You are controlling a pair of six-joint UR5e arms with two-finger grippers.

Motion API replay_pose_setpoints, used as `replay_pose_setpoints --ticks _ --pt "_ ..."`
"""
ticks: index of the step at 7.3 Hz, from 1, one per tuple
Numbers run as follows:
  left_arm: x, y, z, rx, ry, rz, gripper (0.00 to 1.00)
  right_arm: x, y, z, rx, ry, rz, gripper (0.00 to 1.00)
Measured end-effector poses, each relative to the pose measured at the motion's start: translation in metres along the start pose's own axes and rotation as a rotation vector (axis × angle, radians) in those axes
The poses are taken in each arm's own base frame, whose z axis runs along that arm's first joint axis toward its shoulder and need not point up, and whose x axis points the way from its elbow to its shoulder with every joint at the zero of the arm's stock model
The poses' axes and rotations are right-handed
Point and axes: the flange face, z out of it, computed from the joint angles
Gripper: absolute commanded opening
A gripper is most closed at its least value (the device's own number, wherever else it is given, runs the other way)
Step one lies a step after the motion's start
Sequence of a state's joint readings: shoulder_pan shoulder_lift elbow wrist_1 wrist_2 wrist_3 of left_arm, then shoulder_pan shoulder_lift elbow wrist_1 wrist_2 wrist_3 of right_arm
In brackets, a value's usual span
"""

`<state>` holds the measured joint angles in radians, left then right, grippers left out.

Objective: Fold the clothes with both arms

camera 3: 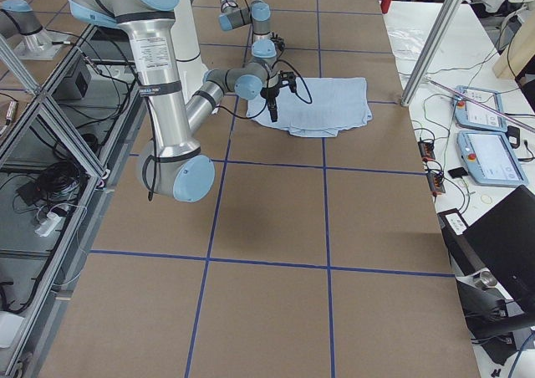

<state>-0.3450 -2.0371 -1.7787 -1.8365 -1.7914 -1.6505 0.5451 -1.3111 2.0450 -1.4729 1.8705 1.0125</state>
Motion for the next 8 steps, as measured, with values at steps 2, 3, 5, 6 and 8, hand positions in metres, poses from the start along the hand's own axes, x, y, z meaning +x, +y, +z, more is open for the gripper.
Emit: replay_pose_setpoints --ticks 2,3,5,6,8 --pt "0.000 0.019 0.008 -0.026 -0.009 0.018 0.76 -0.002 0.000 0.000 0.001 -0.003 -0.001 1.00" --pt "0.000 0.024 0.010 -0.034 -0.011 0.023 0.60 -0.002 0.000 0.001 0.001 -0.003 -0.001 1.00" --pt "0.002 0.028 0.007 -0.040 -0.013 0.025 0.46 -0.002 0.000 0.000 0.000 -0.004 -0.001 1.00" --pt "0.005 0.030 0.001 -0.042 -0.016 0.026 0.46 -0.002 0.000 0.000 0.000 -0.004 -0.001 1.00" --pt "0.008 0.034 -0.013 -0.044 -0.022 0.033 0.46 -0.001 0.000 0.000 0.000 -0.003 -0.001 1.00"
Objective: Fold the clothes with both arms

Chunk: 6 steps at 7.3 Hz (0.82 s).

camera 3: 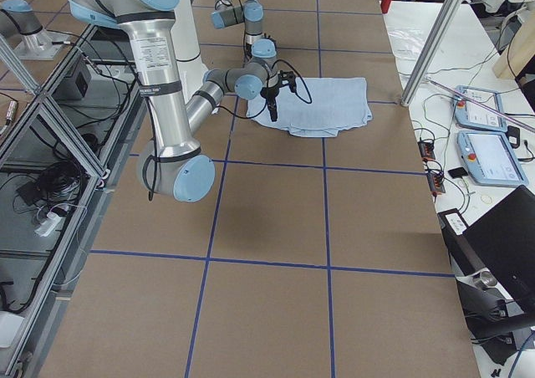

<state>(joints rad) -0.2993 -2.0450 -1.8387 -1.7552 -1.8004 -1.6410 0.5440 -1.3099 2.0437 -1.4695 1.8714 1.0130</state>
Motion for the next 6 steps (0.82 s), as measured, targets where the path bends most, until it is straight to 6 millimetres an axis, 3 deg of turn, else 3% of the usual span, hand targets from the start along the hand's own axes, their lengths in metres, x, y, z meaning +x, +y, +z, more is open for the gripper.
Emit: replay_pose_setpoints --ticks 3,4,5,6 --pt "-0.0006 -0.0016 0.0015 0.004 -0.009 0.001 0.44 0.0004 0.0001 0.0016 -0.001 0.003 0.001 1.00" --pt "-0.0002 -0.0018 0.0024 0.005 -0.009 0.001 0.09 0.0003 -0.0001 0.0020 -0.001 0.004 0.001 1.00" --pt "0.0000 -0.0025 0.0041 0.006 -0.011 -0.001 0.00 0.0000 -0.0003 0.0020 -0.001 0.003 0.001 1.00" --pt "-0.0003 -0.0043 0.0061 0.010 -0.016 -0.004 0.00 -0.0007 -0.0001 0.0025 -0.002 0.003 0.001 1.00"
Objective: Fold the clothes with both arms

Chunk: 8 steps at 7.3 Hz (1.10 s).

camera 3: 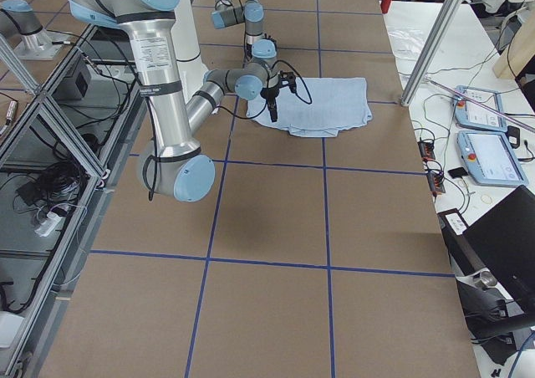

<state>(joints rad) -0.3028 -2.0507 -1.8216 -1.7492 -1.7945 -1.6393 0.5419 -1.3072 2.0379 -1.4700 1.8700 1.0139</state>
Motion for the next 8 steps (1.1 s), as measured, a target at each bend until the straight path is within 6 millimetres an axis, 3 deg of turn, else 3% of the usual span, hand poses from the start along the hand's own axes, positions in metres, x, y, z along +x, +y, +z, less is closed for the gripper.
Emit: replay_pose_setpoints --ticks 2,6,8 --pt "0.000 -0.007 -0.001 0.008 -0.001 -0.008 0.00 -0.007 0.002 0.001 -0.002 -0.008 0.016 1.00" --pt "0.000 -0.018 -0.009 0.019 0.010 -0.019 0.00 -0.078 0.038 0.017 -0.026 -0.050 0.364 1.00" --pt "0.000 -0.019 -0.009 0.021 0.011 -0.019 0.00 -0.102 0.050 0.030 -0.037 -0.047 0.548 1.00"
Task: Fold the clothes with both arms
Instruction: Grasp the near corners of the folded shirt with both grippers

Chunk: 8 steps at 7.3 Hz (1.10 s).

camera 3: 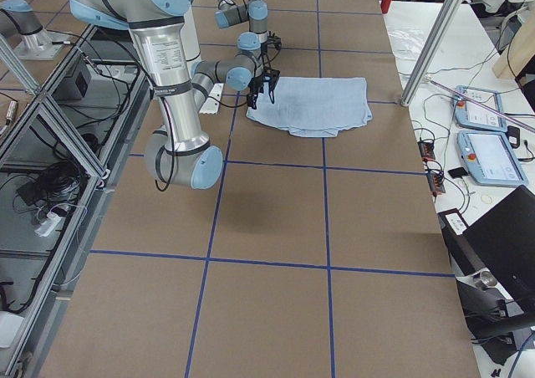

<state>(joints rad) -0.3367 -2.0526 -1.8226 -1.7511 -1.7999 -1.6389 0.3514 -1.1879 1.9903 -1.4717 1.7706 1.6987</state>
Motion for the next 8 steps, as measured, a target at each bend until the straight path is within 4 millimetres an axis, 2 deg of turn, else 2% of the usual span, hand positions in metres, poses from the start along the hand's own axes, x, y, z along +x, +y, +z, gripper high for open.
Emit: replay_pose_setpoints --ticks 3,8 --pt "0.000 -0.002 -0.001 0.003 0.001 -0.001 0.00 -0.010 0.024 0.032 0.071 0.026 0.176 1.00" --pt "0.000 -0.003 -0.001 0.005 0.000 -0.003 0.00 -0.002 0.030 0.052 0.052 0.128 0.202 1.00"
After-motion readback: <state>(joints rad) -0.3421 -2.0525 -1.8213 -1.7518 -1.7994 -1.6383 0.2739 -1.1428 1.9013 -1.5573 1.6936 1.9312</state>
